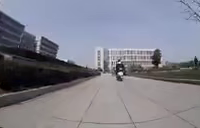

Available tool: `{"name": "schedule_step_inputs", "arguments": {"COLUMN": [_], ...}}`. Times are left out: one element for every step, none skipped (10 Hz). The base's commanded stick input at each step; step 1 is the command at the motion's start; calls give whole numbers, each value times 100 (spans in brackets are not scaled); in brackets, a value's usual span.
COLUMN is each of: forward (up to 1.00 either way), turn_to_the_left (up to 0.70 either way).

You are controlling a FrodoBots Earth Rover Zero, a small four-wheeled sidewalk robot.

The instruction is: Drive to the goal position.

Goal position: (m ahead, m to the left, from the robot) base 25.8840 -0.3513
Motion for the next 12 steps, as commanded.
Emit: {"name": "schedule_step_inputs", "arguments": {"forward": [85, 85, 85, 85, 85, 85, 85, 85, 85, 85, 85, 85], "turn_to_the_left": [28, 22, 17, 11, 6, 0, 0, 0, 0, 0, 0, 0]}}
